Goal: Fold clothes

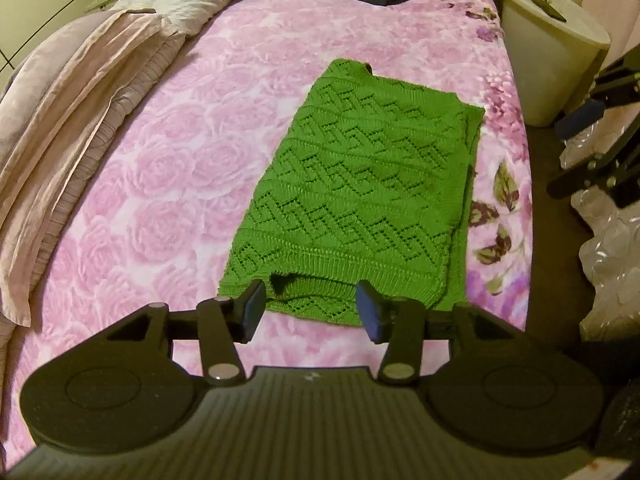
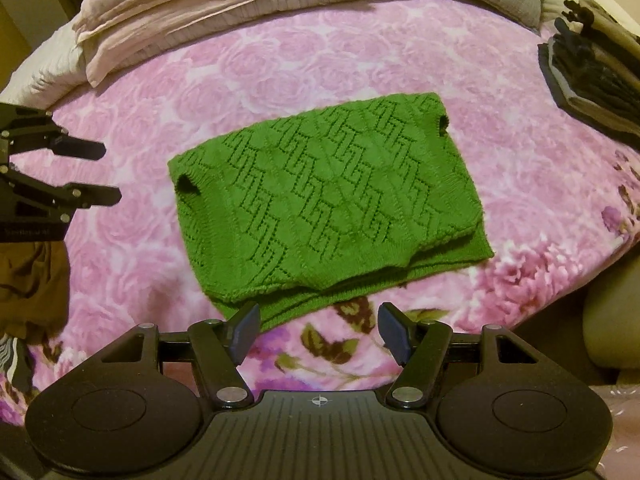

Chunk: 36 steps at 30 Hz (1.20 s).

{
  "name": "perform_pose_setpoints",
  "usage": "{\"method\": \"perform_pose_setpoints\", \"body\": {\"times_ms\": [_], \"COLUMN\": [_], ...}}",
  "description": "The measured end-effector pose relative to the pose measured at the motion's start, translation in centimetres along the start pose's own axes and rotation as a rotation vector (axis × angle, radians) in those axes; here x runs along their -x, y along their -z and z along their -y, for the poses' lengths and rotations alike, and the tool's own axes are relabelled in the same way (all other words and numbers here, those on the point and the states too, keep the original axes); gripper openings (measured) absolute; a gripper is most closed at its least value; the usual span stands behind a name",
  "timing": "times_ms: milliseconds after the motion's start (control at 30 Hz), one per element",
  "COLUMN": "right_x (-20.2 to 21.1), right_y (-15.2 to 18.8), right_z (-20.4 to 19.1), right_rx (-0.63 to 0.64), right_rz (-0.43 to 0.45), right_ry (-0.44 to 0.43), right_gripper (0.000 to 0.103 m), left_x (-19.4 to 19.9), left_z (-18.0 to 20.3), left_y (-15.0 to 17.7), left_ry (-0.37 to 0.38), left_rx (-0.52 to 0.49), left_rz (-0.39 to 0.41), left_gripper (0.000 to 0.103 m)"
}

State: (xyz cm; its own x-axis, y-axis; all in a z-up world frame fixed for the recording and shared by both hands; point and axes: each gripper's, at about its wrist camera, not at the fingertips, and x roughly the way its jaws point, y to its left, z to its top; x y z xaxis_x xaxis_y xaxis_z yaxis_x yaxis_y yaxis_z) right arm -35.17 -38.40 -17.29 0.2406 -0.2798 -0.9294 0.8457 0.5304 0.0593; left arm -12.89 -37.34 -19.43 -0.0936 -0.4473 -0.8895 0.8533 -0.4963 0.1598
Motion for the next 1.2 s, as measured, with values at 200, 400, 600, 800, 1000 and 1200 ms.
{"method": "perform_pose_setpoints", "body": {"times_ms": [200,400,600,800,1000,1200], "right_x": [-1.5,-5.8,-12.3,-17.8,-19.4,-18.6], "right_y": [0.7,3.0,4.7,6.3,7.0,6.5], "right_z": [-1.4,-7.0,-11.7,-14.4,-14.0,-13.3], "right_rx": [0.054,0.262,0.455,0.717,0.774,0.725], "right_rz": [0.018,0.027,0.015,0.028,0.041,0.074], "right_ry": [0.018,0.083,0.130,0.203,0.257,0.267], "right_gripper": [0.062,0.062,0.062,0.062,0.047,0.022], "left_x": [-2.1,-6.9,-11.2,-14.2,-16.5,-18.0], "left_z": [-1.2,-2.8,-4.5,-4.9,-4.4,-4.2], "left_y": [2.0,5.6,7.5,8.6,10.3,11.0], "left_ry": [-0.003,0.005,0.010,0.011,-0.032,-0.055], "left_rx": [-0.151,-0.432,-0.572,-0.702,-0.941,-1.125], "left_rz": [0.007,0.023,0.082,0.156,0.214,0.285], "left_gripper": [0.063,0.068,0.075,0.081,0.081,0.069]}}
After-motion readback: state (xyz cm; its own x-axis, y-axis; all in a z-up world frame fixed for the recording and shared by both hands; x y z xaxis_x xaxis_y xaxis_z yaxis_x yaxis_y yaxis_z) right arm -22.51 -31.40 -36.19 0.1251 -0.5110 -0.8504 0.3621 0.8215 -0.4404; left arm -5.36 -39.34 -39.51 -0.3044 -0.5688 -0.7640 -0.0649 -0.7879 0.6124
